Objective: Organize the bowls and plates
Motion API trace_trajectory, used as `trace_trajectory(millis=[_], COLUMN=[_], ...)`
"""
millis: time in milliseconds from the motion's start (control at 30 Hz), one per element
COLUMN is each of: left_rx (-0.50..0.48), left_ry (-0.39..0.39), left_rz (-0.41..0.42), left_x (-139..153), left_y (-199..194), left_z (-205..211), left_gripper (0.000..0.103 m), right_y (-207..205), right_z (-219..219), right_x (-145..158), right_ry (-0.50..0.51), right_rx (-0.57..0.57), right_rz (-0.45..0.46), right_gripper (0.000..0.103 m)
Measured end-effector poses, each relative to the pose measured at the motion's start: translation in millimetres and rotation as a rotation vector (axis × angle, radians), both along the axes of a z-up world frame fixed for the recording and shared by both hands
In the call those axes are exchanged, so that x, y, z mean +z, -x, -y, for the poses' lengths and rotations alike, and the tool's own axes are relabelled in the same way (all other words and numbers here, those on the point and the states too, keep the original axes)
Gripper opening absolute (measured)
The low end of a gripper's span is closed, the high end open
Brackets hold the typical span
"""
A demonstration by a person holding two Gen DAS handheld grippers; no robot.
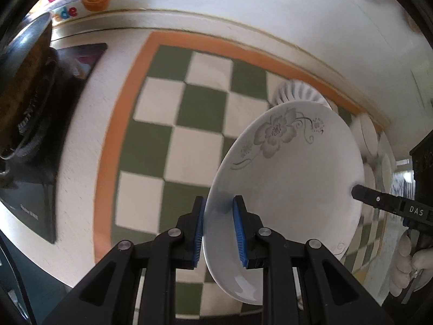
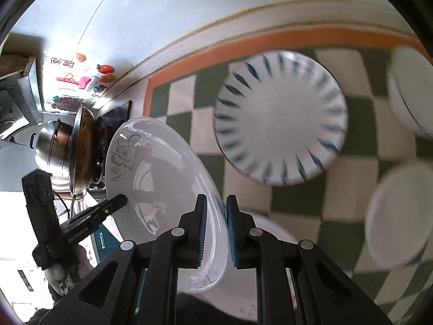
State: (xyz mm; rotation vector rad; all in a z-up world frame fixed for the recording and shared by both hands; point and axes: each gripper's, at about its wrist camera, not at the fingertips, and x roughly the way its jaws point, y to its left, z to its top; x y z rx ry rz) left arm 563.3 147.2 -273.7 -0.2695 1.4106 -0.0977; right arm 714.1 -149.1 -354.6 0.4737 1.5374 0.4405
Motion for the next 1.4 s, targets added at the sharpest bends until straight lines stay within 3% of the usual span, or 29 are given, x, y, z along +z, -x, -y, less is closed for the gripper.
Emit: trace_trajectory(millis=[300,667,867,1167,1400], left_rx=[-0.078,-0.155,-0.209,-0.208,-0.193], left_ry=[0.006,-0.050,-0.124,-0.115,-0.132], left_rz=[-0.072,-0.137,-0.127,-0.142,-0.054], left_x=[-28.4,-64.7,-65.8,-62.7,-24.5], left_y=[34.1,40.5,38.6,36.8,20.0], left_z=[40.8,67.1,77.3,78.8,75.5], left_gripper=[0.018,0.019,0.019,0.019,0.019], right_y=[85.4,118.0,119.0,116.0,108.6], right_z=[49.2,68.1,69.5,74.5,69.0], right_x=[-35.5,-71.1,-76.9,-74.8,-67.8], right_ry=[-0.006,0.028,0.037,0.056,0.116], right_rx=[-0.068,-0.114,-0.112,-0.111,-0.083], right_rz=[-0.097,-0.141,-0.153,-0.164,-0.177], right_gripper=[0.017,0.017,0.016,0.016,0.019])
